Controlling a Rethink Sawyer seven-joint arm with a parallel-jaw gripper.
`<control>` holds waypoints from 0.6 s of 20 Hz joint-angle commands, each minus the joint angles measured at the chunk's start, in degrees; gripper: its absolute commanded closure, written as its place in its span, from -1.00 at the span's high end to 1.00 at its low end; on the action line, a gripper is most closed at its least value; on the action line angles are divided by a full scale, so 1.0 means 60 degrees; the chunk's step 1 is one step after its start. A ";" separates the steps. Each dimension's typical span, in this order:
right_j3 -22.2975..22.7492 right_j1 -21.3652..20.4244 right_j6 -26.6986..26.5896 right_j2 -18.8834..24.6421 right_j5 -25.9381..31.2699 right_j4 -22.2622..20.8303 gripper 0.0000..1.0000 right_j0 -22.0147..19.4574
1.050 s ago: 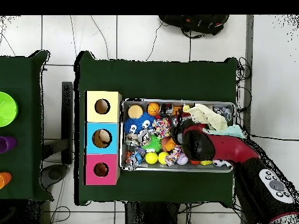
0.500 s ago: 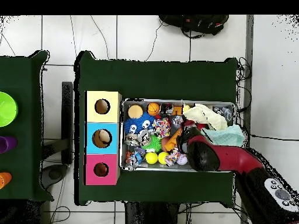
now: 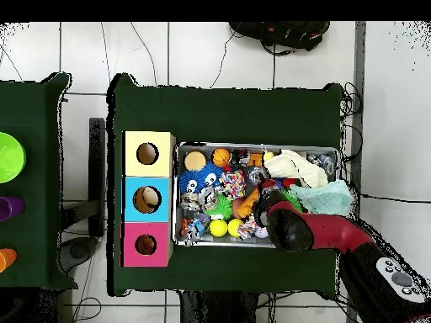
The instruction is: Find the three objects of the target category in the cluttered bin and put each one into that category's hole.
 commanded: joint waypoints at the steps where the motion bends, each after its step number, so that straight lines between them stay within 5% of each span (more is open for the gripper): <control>1: -0.0567 0.0749 -0.1628 0.0584 0.0203 -0.0958 1.00 -0.0584; 5: -0.0818 0.1237 -0.2481 0.1130 0.0794 -0.1305 1.00 -0.1481; 12: -0.0711 0.1286 -0.2432 0.1525 0.0998 -0.1480 1.00 -0.1895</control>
